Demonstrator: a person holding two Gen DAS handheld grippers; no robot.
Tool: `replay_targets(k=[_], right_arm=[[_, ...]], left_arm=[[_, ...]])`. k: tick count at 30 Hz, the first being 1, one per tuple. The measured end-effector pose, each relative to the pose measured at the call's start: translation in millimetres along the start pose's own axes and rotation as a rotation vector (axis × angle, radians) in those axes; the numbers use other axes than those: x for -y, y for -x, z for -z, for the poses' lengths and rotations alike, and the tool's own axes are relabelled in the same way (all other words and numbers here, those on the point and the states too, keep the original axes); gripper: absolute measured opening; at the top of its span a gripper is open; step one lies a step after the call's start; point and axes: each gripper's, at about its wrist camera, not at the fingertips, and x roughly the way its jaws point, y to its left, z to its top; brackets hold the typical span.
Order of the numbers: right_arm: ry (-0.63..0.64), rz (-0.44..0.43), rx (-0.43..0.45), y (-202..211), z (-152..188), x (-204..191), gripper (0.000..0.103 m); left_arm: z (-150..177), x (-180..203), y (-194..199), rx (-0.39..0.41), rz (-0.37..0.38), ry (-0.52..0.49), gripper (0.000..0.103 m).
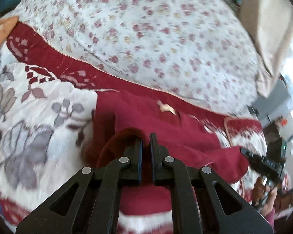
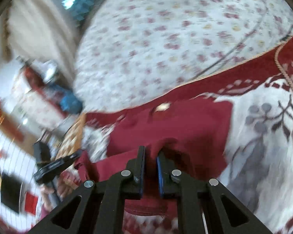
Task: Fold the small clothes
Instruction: 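Lay the hem over the collar end and open both grippers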
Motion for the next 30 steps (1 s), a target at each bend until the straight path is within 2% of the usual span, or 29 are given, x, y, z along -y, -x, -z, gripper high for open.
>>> replay_targets(k=[3, 5, 6, 7, 8, 9, 11, 12, 14, 16, 18, 21, 23, 24, 27, 30], right_arm=[[-0.096, 0.035, -0.017, -36.6, -26.5, 33.7, 0.009], [-0.121, 0.046, -0.004, -49.3, -36.5, 47.2, 0.015], [-0.116, 0.034, 0.025, -48.8, -41.6, 52.4, 0.035], [-0.116, 0.033, 0.058, -44.2, -46.5, 54.6, 0.046], [-0.118, 0.039, 0.09, -35.9, -49.2, 54.9, 0.046], [-0.106, 0.041, 0.096, -29.6, -51.0, 53.3, 0.046], [-0.046, 0.043, 0.058, -22.0, -47.0, 42.8, 0.046], [-0.003, 0.048, 0.032, -21.1, -41.0, 35.3, 0.046], [0.111, 0.083, -0.053, -29.0, -22.9, 13.8, 0.046], [0.199, 0.131, -0.118, -48.9, -10.8, -1.1, 0.046], [0.253, 0.182, -0.14, -69.8, -8.2, -6.8, 0.046], [0.272, 0.284, -0.149, -115.9, -23.0, -1.1, 0.046], [0.219, 0.387, -0.161, -147.7, -38.2, 21.5, 0.045], [0.196, 0.39, -0.143, -153.9, -44.8, 30.6, 0.045], [0.114, 0.389, -0.089, -149.5, -60.1, 41.1, 0.045], [0.132, 0.396, -0.06, -126.9, -61.8, 30.7, 0.046]], left_arm=[[-18.2, -16.9, -36.0, 0.002, -0.018, 0.048, 0.006], [-26.1, -27.5, -47.6, 0.003, 0.017, 0.074, 0.006], [-28.4, -31.3, -48.7, -0.002, 0.039, 0.086, 0.009], [-30.4, -32.2, -48.1, -0.004, 0.056, 0.09, 0.012], [-31.7, -33.0, -45.1, -0.003, 0.064, 0.084, 0.022], [-32.4, -31.2, -39.5, 0.01, 0.049, 0.067, 0.044], [-31.2, -26.7, -22.3, 0.078, 0.002, 0.04, 0.067], [-29.3, -25.3, -11.1, 0.131, 0.004, 0.04, 0.07], [-28.7, -23.5, -6.2, 0.149, 0.011, 0.04, 0.07], [-27.2, -22.4, -14.5, 0.12, -0.011, 0.031, 0.07], [-21.3, -22.0, -30.9, 0.074, -0.056, 0.014, 0.07], [-11.9, -28.2, -65.9, -0.037, -0.147, -0.01, 0.07], [-8.5, -37.2, -88.3, -0.115, -0.232, 0.0, 0.07], [-7.7, -42.8, -92.9, -0.13, -0.226, 0.024, 0.07], [-9.9, -47.4, -85.4, -0.13, -0.211, 0.052, 0.071], [-11.2, -41.5, -63.6, -0.052, -0.25, -0.003, 0.07]])
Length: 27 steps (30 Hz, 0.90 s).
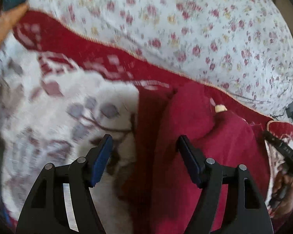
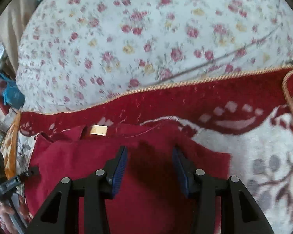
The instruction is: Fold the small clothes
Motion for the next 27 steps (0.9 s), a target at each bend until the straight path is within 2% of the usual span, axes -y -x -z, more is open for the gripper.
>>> replay_targets(k=[2, 4, 6, 7, 8, 9, 10, 12, 14, 17, 19, 20, 21, 22, 24, 27], right_arm=[[0.046, 0.072, 0.039, 12.2, -3.6, -1.3, 0.051], [0.055, 0.158, 0.071, 14.3, -8.3, 3.0, 0.067], [0.048, 0.159, 0.044, 5.1, -11.0, 7.3, 0.067], [0.056, 0.127, -0.001, -6.9, -13.2, 6.5, 0.063], [0.07, 0.113, -0.03, -16.6, -14.7, 4.9, 0.054], [0.093, 0.113, -0.058, -25.2, -15.8, 1.3, 0.024], [0.121, 0.129, -0.078, -31.0, -16.1, -2.0, 0.009], [0.136, 0.153, -0.036, -26.5, -19.9, -4.8, 0.009], [0.102, 0.194, 0.004, -21.2, -24.0, 3.9, 0.009], [0.076, 0.251, -0.051, -31.8, -22.0, 14.1, 0.009], [0.074, 0.279, -0.03, -26.9, -21.2, 11.7, 0.011], [0.069, 0.285, -0.012, -20.5, -21.4, 7.9, 0.018], [0.065, 0.298, 0.01, -11.8, -21.8, 1.6, 0.036], [0.063, 0.302, 0.037, -2.0, -21.7, -6.3, 0.046], [0.082, 0.235, 0.085, 17.2, -22.3, -31.3, 0.046], [0.201, 0.061, 0.047, 18.6, -18.6, -90.3, 0.046]], left_arm=[[0.6, -2.7, 6.8, 0.015, 0.022, 0.001, 0.071], [0.4, -4.2, 8.4, 0.009, 0.039, 0.017, 0.07], [1.0, -5.2, 5.5, 0.0, 0.033, 0.017, 0.07], [2.0, -5.7, 4.8, -0.006, 0.029, 0.014, 0.07], [2.9, -6.7, 5.5, -0.008, 0.03, 0.014, 0.07], [4.2, -7.9, 8.0, -0.007, 0.034, 0.014, 0.07], [5.5, -9.7, 11.4, -0.004, 0.04, 0.014, 0.07], [8.4, -12.8, 19.7, 0.006, 0.053, 0.004, 0.07], [11.3, -14.5, 25.6, 0.008, 0.06, -0.018, 0.07], [17.8, -15.5, 31.3, -0.023, 0.102, -0.048, 0.07], [23.8, -14.0, 36.1, -0.034, 0.129, -0.072, 0.07], [27.3, -12.1, 38.4, -0.036, 0.129, -0.092, 0.07], [29.9, -10.3, 40.2, -0.036, 0.127, -0.108, 0.07], [32.9, -8.7, 41.4, -0.038, 0.123, -0.126, 0.07], [39.7, -5.0, 41.6, -0.06, 0.117, -0.162, 0.07], [47.0, -3.3, 45.7, -0.078, 0.139, -0.19, 0.071]])
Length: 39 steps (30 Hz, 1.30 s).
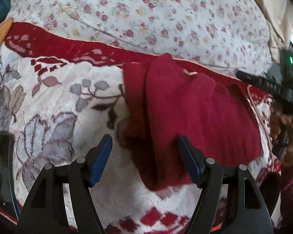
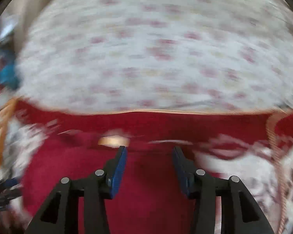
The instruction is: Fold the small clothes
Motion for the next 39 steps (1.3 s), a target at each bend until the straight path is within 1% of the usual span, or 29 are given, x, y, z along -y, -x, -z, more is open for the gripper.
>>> replay_targets(k=[2, 3, 4, 5, 7, 10, 11, 14, 18, 20, 24, 28, 32, 34, 36, 39], right_arm=[[0.061, -0.16, -0.05, -9.9, -2.0, -44.0, 0.046], [0.075, -0.215, -0.073, -17.3, -2.7, -61.9, 0.046], [0.092, -0.251, -0.09, -25.0, -2.5, -80.7, 0.046], [0.118, -0.265, -0.097, -32.0, -1.6, -99.8, 0.046], [0.181, -0.257, -0.112, -55.6, -3.3, -133.7, 0.046], [0.21, -0.251, -0.166, -87.7, -2.1, -161.2, 0.046], [0.22, -0.23, -0.178, -99.8, -1.7, -168.8, 0.046], [0.214, -0.192, -0.184, -123.5, -3.0, -180.3, 0.046], [0.211, -0.147, -0.178, -150.5, -2.0, -191.0, 0.046], [0.225, -0.124, -0.17, -155.9, -3.4, -195.4, 0.046], [0.228, -0.128, -0.177, -148.1, -7.9, -193.3, 0.046], [0.186, -0.182, -0.155, -118.0, -4.7, -179.2, 0.047], [0.203, -0.179, -0.147, -96.7, 7.2, -173.5, 0.049], [0.224, -0.181, -0.153, -96.1, 12.9, -176.9, 0.049], [0.255, -0.157, -0.16, -102.0, 15.7, -184.1, 0.049], [0.245, -0.148, -0.188, -118.7, 12.0, -191.0, 0.049]], left_arm=[[4.1, -0.3, 5.2, 0.001, 0.023, -0.005, 0.07], [6.6, -1.3, 7.4, 0.0, 0.036, -0.008, 0.07], [9.0, -2.9, 7.9, -0.003, 0.043, -0.006, 0.07], [10.8, -4.6, 6.7, -0.008, 0.045, -0.001, 0.07], [15.7, -8.2, 0.7, -0.042, 0.037, 0.006, 0.07], [22.3, -12.6, -6.1, -0.069, 0.032, 0.006, 0.07], [23.5, -13.6, -8.7, -0.076, 0.024, 0.004, 0.07], [23.8, -17.8, -15.7, -0.082, -0.036, 0.004, 0.07], [20.7, -18.8, -17.0, -0.07, -0.066, -0.004, 0.07], [20.6, -17.1, -17.5, -0.067, -0.086, -0.02, 0.07], [20.1, -15.5, -17.8, -0.059, -0.105, -0.042, 0.07], [21.0, -17.4, -18.6, -0.054, -0.107, -0.038, 0.07], [22.8, -11.5, -18.2, -0.045, -0.129, -0.058, 0.07], [24.0, -9.7, -18.5, -0.043, -0.138, -0.065, 0.07], [23.9, -10.0, -20.3, -0.044, -0.141, -0.064, 0.07], [23.9, -13.7, -21.7, -0.046, -0.132, -0.045, 0.07]])
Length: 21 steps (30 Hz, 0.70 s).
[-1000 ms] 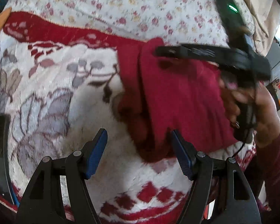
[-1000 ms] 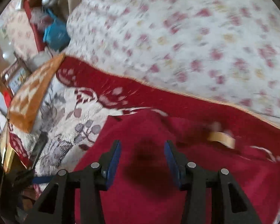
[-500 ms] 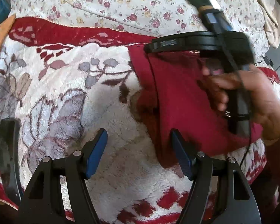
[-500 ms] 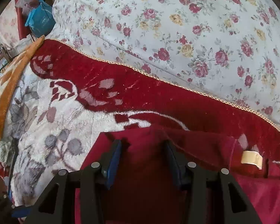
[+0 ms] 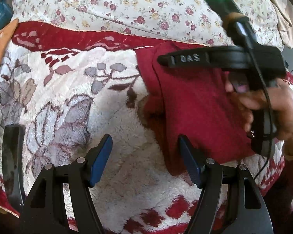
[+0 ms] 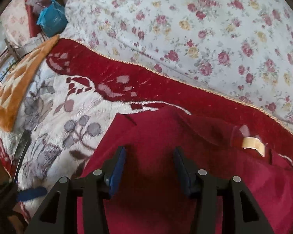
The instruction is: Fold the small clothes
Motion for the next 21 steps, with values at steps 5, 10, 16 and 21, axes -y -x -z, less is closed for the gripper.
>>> replay_targets(k=[5, 10, 16, 21], right_arm=[[-0.042, -0.001, -0.035, 0.4, -15.1, -0.6, 0.049], [-0.043, -0.049, -0.047, 4.6, -20.2, -13.7, 0.079], [0.043, 0.029, -0.111, -26.2, -19.0, -37.7, 0.086], [0.119, 0.105, -0.107, -37.3, -15.7, -45.1, 0.08]], left_arm=[[2.0, -4.6, 1.1, -0.004, 0.022, 0.019, 0.07], [0.7, -13.4, 2.7, -0.027, 0.088, 0.097, 0.07], [1.2, -17.2, 2.9, -0.031, 0.11, 0.125, 0.07], [-1.8, -15.6, 1.9, -0.024, 0.111, 0.136, 0.071]])
